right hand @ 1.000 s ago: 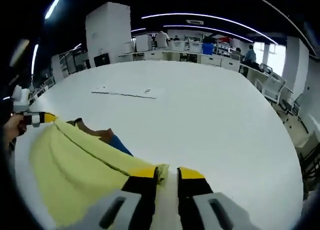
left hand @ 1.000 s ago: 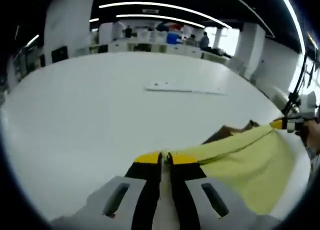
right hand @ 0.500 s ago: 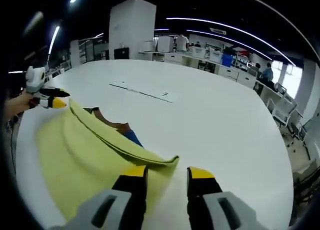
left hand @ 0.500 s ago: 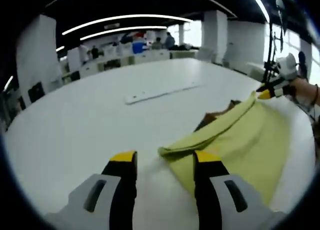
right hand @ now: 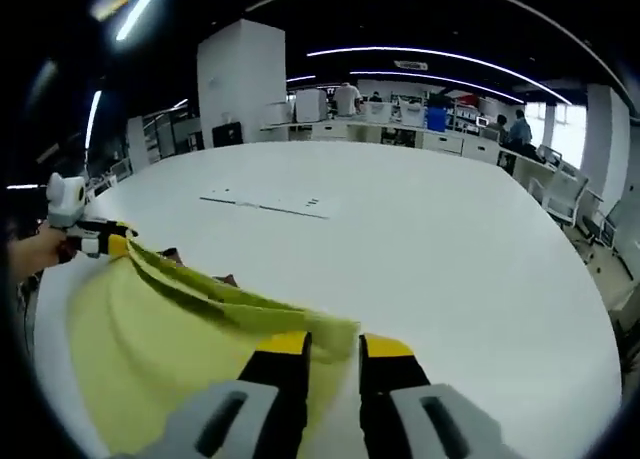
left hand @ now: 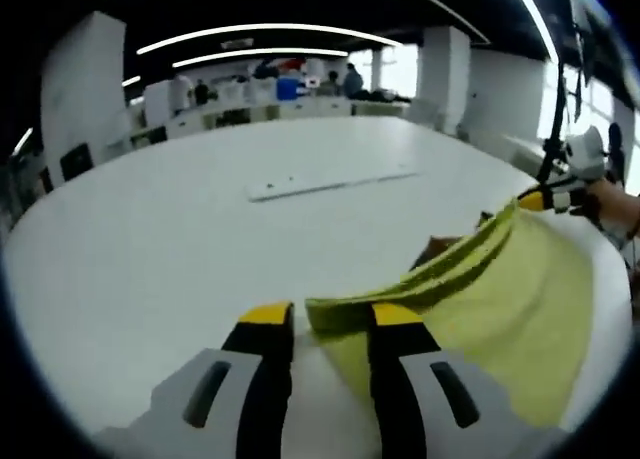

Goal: Fold the garment on the visible template until the final outline fits inside the template.

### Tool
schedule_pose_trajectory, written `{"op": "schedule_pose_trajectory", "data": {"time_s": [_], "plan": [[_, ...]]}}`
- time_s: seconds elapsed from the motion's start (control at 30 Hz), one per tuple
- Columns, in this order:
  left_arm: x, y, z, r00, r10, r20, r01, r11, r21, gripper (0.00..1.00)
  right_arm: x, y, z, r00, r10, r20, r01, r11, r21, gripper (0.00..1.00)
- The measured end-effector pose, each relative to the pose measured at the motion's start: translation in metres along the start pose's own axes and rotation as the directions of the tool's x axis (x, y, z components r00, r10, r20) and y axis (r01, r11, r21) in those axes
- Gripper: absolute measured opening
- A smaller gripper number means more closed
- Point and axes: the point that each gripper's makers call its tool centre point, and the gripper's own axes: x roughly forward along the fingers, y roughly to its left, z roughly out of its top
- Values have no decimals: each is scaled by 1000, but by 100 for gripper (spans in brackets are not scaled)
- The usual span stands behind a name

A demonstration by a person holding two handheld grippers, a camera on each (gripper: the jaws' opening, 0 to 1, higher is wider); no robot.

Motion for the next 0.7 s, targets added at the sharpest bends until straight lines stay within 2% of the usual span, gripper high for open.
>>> {"op": "schedule_pose_trajectory", "data": {"time_s": [0.17,0.23,0.37,0.5,0.63,0.7], "plan": [[5,1,-1,1000,17,-4,-17,999,-36,9,4,2,-2,1000,-10,-4,10,1000,18,2],[6,3,-3,1000,27,-13,-28,998,-65,9,6,3,-2,1000,-12,-5,12,1000,27,2],[6,8,-4,998,54,-18,-55,996,-72,6,7,-1,-2,999,-40,-5,40,999,33,0],[7,9,-4,997,67,-25,-69,994,-86,8,7,-4,-2,998,-61,-10,61,997,49,2],[6,10,-4,996,86,-36,-89,993,-77,9,8,-5,-3,997,-71,-23,71,997,11,4],[7,8,-5,996,77,-39,-80,994,-81,6,10,-4,-3,997,-69,-26,69,998,-12,6]]}}
